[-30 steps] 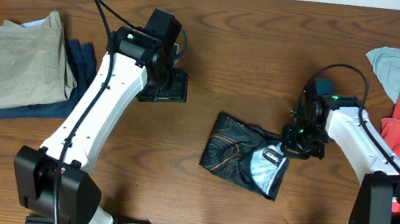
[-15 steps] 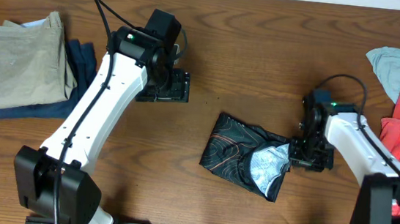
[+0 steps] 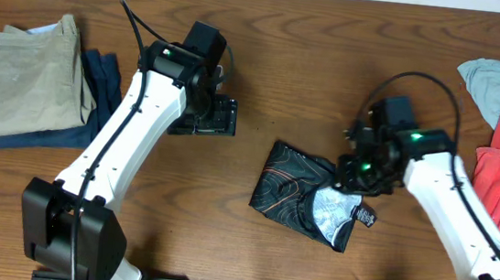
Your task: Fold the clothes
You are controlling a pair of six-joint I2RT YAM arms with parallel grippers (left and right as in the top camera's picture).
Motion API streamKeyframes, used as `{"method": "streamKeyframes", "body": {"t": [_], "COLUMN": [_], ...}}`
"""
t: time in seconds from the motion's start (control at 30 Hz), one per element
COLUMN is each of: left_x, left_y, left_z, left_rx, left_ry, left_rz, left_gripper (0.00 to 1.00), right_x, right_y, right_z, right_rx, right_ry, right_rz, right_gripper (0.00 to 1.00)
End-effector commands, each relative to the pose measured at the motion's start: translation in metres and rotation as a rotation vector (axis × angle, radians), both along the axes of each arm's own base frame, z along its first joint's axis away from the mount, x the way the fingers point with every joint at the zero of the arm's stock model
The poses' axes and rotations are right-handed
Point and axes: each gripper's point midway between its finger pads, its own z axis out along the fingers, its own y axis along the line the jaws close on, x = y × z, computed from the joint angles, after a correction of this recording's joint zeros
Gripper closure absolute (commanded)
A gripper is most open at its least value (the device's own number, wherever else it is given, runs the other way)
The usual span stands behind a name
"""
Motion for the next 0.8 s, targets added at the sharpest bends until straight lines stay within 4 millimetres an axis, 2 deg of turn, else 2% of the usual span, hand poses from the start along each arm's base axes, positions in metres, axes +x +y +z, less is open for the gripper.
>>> {"method": "streamKeyframes", "body": {"t": [0.0, 0.13, 0.33, 0.4, 0.47, 0.5, 0.77], "left_x": [-0.002, -0.002, -0.002, -0.002, -0.002, -0.002, -0.002], "left_y": [0.001, 0.001, 0.001, 0.001, 0.001, 0.001, 0.001], "left_z": [-0.005, -0.005, -0.005, -0.005, -0.005, -0.005, -0.005], "left_rx": [0.011, 0.011, 0.011, 0.011, 0.011, 0.011, 0.011], "left_ry": [0.012, 0.012, 0.012, 0.012, 0.012, 0.012, 0.012], "left_rz": [-0.015, -0.015, -0.015, -0.015, -0.015, -0.015, -0.015], "left_gripper": [0.19, 0.19, 0.19, 0.19, 0.19, 0.19, 0.19], "right_x": [-0.018, -0.029, -0.047, -0.052, -0.056, -0.059, -0.077], "right_y": [0.021, 0.033, 0.042, 0.043, 0.043, 0.042, 0.033], "right_z": [-0.014, -0.030, -0.047, -0.052, -0.056, -0.057, -0.055], "right_rx": [0.035, 0.023, 0.033, 0.038, 0.035, 0.033, 0.001], "right_ry": [0.064, 0.101, 0.167, 0.180, 0.187, 0.195, 0.276], "right_rz": [0.075, 0.105, 0.134, 0.142, 0.147, 0.147, 0.144], "right_gripper": [0.73, 0.69, 0.72, 0.78, 0.96, 0.99, 0.99]}}
